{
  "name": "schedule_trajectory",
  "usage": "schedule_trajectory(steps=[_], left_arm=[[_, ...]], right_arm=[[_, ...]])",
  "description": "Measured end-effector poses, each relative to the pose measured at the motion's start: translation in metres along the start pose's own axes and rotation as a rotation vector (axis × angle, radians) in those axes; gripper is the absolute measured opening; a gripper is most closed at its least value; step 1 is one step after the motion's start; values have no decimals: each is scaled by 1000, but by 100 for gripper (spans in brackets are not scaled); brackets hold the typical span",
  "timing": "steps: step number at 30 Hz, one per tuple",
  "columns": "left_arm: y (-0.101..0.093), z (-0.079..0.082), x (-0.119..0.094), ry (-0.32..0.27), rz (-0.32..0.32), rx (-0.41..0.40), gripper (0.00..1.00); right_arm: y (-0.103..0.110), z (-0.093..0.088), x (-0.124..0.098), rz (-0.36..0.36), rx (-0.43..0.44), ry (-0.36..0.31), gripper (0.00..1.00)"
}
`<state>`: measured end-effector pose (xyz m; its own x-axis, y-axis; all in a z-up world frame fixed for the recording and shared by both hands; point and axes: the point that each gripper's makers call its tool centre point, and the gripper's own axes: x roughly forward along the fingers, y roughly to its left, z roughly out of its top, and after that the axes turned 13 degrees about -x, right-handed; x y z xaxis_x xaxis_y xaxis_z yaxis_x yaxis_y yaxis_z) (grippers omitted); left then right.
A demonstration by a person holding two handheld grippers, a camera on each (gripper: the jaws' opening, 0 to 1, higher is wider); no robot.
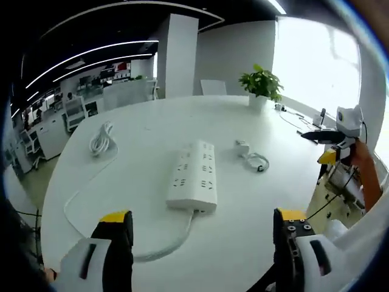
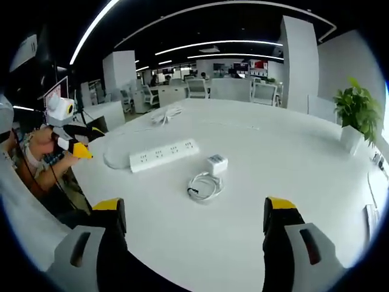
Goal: Straighten the power strip on the desk, plug the charger into it
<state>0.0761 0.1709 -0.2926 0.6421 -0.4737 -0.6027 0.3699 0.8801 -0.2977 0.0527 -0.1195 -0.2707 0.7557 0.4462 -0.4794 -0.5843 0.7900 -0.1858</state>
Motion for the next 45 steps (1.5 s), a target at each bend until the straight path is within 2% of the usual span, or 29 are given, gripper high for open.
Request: schedule_trajectory(steps=[4,10,16,20,24,28,31,34,45], left_arm=[[0,1,11,24,2,33,96],[-1,12,26,20,-12,53,96],[0,18,52,38,-18,71,96],[4,17,70,64,-19,82,96],[8,7,89,141,-14,83,96],[7,6,100,157,-22,87,96],[7,8,108,147,-32,122,96],[10,11,118,152,-22,114,96],[17,-1,133,227,18,157,95]], right_arm=[[0,-1,-1,1,-1,3,90],[0,-3,0,-1,-40,17,89],[5,-5,0,18,-55,13,89],[4,-3,-1,8,-61,-10,93],[3,-7,-2,19,-69,10,91],[0,-7,-2,12,-72,7,91],[-2,-5,-3,-1,-72,-16,93],[0,-7,-2,17,-36,-11,95],[1,-11,-4,23,-11,-13,95]])
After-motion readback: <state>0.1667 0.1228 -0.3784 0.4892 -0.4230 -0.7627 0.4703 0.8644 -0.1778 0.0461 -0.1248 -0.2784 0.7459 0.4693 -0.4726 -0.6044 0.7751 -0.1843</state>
